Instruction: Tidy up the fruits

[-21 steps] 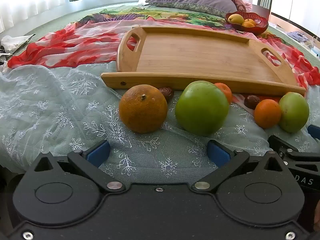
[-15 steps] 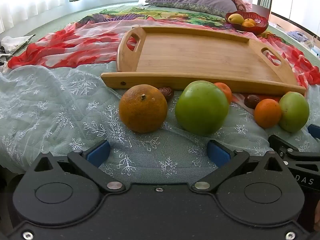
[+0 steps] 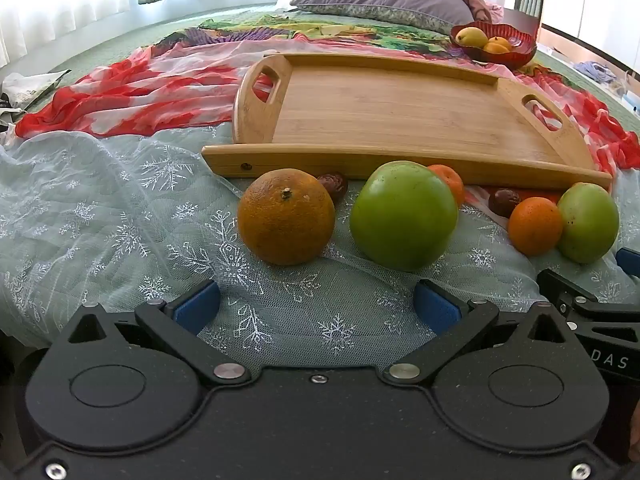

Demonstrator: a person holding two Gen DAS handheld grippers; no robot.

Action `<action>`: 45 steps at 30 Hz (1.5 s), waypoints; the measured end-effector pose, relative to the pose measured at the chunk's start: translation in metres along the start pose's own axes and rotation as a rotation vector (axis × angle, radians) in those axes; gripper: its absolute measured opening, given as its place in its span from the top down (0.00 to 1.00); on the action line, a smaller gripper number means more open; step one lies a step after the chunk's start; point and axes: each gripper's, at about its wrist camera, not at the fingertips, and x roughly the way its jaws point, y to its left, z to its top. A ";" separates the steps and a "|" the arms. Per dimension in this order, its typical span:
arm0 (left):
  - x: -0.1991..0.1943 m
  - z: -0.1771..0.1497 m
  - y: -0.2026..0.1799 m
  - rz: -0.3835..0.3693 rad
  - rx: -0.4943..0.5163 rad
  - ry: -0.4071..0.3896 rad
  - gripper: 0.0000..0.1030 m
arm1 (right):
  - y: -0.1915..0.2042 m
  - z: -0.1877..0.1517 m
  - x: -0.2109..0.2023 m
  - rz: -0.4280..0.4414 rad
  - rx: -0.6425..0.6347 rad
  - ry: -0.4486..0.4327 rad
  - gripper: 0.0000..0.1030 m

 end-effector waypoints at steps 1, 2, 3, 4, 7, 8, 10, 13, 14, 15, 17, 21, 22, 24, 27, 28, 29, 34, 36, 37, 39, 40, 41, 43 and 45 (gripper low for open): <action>0.000 0.000 0.000 0.000 0.000 0.000 0.00 | 0.000 0.000 0.000 0.000 0.000 0.000 0.00; 0.000 0.000 0.000 0.000 0.000 -0.001 0.00 | 0.000 0.000 0.000 0.000 0.001 0.000 0.00; 0.000 0.000 0.000 0.000 0.000 -0.001 0.00 | 0.000 0.000 0.000 0.000 0.000 -0.001 0.00; 0.000 0.000 0.000 0.000 -0.001 -0.001 0.00 | 0.000 0.000 0.000 0.001 0.000 0.000 0.00; 0.000 0.000 0.000 0.000 0.000 -0.002 0.00 | 0.000 0.000 0.000 0.000 0.000 -0.001 0.00; 0.000 0.000 0.000 0.001 0.001 -0.002 0.00 | 0.000 0.000 0.000 0.000 0.000 -0.001 0.00; 0.000 0.000 0.000 0.000 0.001 -0.002 0.00 | 0.000 0.000 0.000 0.001 0.000 -0.001 0.00; 0.000 0.000 0.000 0.001 0.001 -0.002 0.00 | 0.000 0.000 0.000 0.001 0.000 -0.001 0.00; 0.000 0.000 0.000 0.001 0.001 -0.003 0.00 | 0.000 0.000 0.000 0.000 0.000 -0.001 0.00; 0.000 0.000 0.000 0.001 0.001 -0.003 0.00 | 0.000 0.000 0.000 0.000 0.001 -0.001 0.00; 0.000 0.000 0.000 0.001 0.002 -0.003 0.00 | 0.000 0.000 0.000 0.000 0.000 -0.001 0.00; 0.000 0.000 0.000 0.001 0.002 -0.004 0.00 | 0.000 0.000 0.000 0.001 0.000 -0.001 0.00; 0.000 0.000 0.000 0.001 0.002 -0.004 0.00 | 0.000 0.000 0.000 0.001 0.000 -0.002 0.00; 0.000 0.000 0.000 0.001 0.002 -0.004 0.00 | 0.000 0.000 0.000 0.001 0.001 -0.002 0.00; 0.000 0.000 0.000 0.002 0.002 -0.005 0.00 | 0.000 0.000 0.000 0.000 0.001 -0.002 0.00; 0.000 0.000 0.000 0.003 0.003 -0.005 0.00 | 0.000 0.000 0.000 0.000 0.000 -0.002 0.00; 0.000 0.000 0.000 0.002 0.002 -0.005 0.00 | 0.000 0.000 0.000 0.000 0.000 -0.002 0.00; -0.002 0.003 -0.001 0.001 -0.005 -0.004 0.00 | 0.000 -0.001 0.000 0.001 0.002 -0.003 0.00; -0.002 0.003 -0.001 0.003 -0.004 -0.004 0.00 | 0.000 -0.001 0.000 0.001 0.002 -0.003 0.00; -0.003 0.003 -0.001 0.005 -0.004 -0.004 0.00 | 0.000 -0.001 -0.001 0.001 0.002 -0.004 0.00; -0.002 0.004 0.001 0.009 -0.005 -0.006 0.00 | 0.000 -0.002 0.000 0.000 0.001 -0.005 0.00; -0.002 0.004 0.002 0.013 -0.007 -0.013 0.00 | 0.004 0.002 -0.004 0.000 0.001 -0.006 0.00; -0.002 0.003 0.001 0.016 -0.006 -0.022 0.00 | 0.004 0.002 -0.003 0.000 0.000 -0.005 0.00; -0.009 -0.006 -0.003 0.022 0.002 -0.060 0.00 | 0.004 0.000 -0.001 0.001 0.002 -0.006 0.00; -0.011 -0.010 -0.003 0.019 -0.004 -0.081 0.00 | 0.003 0.000 -0.002 0.001 0.004 -0.020 0.00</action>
